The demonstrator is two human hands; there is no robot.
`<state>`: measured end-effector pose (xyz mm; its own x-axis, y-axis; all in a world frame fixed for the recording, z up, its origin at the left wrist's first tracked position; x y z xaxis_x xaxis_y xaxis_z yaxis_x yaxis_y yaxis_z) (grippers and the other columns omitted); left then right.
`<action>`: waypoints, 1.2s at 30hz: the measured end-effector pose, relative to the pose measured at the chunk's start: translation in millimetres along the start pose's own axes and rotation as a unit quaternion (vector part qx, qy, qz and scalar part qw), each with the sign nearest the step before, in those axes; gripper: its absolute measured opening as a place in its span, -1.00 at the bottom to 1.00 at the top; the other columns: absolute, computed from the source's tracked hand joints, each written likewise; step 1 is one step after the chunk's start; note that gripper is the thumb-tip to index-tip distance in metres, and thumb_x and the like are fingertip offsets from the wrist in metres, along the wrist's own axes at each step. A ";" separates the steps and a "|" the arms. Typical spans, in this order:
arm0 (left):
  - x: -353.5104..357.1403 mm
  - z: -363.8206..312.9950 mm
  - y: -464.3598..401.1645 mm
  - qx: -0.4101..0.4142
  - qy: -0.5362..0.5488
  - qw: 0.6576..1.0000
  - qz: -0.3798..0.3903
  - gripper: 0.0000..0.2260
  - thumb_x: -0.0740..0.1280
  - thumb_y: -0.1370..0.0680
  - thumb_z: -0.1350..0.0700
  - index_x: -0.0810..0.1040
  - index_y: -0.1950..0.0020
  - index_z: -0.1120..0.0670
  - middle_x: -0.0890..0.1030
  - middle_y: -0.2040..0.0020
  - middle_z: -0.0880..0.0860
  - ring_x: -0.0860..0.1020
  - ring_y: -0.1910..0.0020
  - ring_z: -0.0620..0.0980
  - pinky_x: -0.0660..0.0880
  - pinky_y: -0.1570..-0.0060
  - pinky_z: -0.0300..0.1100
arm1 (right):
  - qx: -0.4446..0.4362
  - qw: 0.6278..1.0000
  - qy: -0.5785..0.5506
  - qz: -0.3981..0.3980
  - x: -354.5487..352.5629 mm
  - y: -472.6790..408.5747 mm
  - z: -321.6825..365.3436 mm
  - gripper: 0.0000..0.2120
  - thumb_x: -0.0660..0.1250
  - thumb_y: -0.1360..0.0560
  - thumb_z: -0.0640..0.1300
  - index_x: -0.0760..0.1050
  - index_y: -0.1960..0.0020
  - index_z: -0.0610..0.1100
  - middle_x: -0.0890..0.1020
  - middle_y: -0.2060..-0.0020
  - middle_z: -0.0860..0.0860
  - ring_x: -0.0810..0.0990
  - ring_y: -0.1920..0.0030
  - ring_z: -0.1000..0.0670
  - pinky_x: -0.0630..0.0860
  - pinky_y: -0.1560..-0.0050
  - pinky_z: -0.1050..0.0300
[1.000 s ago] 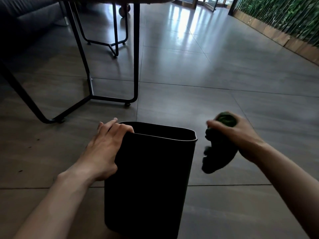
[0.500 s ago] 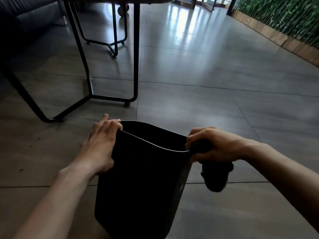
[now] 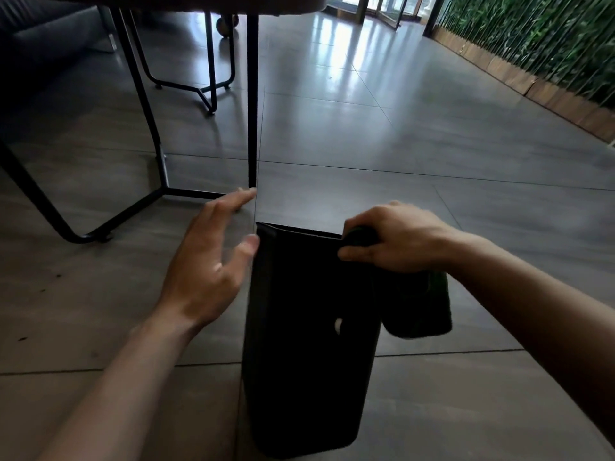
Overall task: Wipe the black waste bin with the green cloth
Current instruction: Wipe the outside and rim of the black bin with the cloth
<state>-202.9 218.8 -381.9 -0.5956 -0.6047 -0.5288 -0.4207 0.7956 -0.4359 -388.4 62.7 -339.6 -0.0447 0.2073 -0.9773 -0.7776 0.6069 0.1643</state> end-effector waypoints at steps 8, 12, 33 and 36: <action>43.0 -10.9 4.2 0.054 -0.060 0.986 0.146 -0.18 0.47 -0.38 -0.18 0.15 -0.55 -0.24 0.28 -0.53 -0.20 0.13 -0.56 -0.16 0.24 -0.50 0.05 | 0.016 0.996 0.075 -0.049 -6.8 -29.7 43.4 -0.72 0.36 -0.49 0.35 0.57 -0.11 0.24 0.51 0.11 0.05 0.51 0.04 -0.11 0.34 0.11 0.06; 43.5 -2.6 2.1 0.043 -0.073 0.986 0.141 -0.22 0.52 -0.38 -0.11 0.21 -0.52 -0.22 0.30 -0.50 -0.18 0.15 -0.53 -0.09 0.29 -0.44 0.03 | -0.020 0.992 0.023 -0.125 -2.8 -24.7 46.7 -0.70 0.39 -0.53 0.24 0.54 -0.22 0.20 0.61 -0.12 0.06 0.60 -0.15 -0.11 0.48 0.02 0.02; 41.9 10.1 -9.0 0.003 -0.058 0.991 0.121 -0.26 0.55 -0.37 0.00 0.28 -0.46 -0.20 0.35 -0.45 -0.16 0.09 -0.57 -0.04 0.15 -0.46 -0.07 | -0.355 0.889 0.169 -0.233 184.0 85.4 49.0 -0.48 0.34 -0.60 0.17 0.37 -0.51 0.06 0.15 -0.66 -0.09 0.10 -0.65 -0.30 0.06 -0.54 -0.52; 46.3 6.2 -7.9 0.011 -0.052 0.991 0.126 -0.26 0.55 -0.36 0.00 0.29 -0.46 -0.22 0.35 -0.45 -0.18 0.08 -0.57 -0.09 0.12 -0.46 -0.11 | -0.423 0.846 0.250 -0.206 210.3 105.2 39.4 -0.56 0.26 -0.68 -0.03 0.32 -0.53 0.12 0.15 -0.67 -0.06 0.12 -0.65 -0.27 0.12 -0.54 -0.46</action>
<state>-222.9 184.3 -407.5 -0.6057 -0.3876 -0.6949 -0.2521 0.9218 -0.2944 -454.9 200.3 -522.6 0.2441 -0.3678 -0.8973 -0.9531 -0.2617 -0.1520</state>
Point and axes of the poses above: each hand's wrist, its own y-axis away from the middle knuckle, its own x-axis out of the palm, z = x × y, the point moved 7 cm from there along -y, towards the middle knuckle
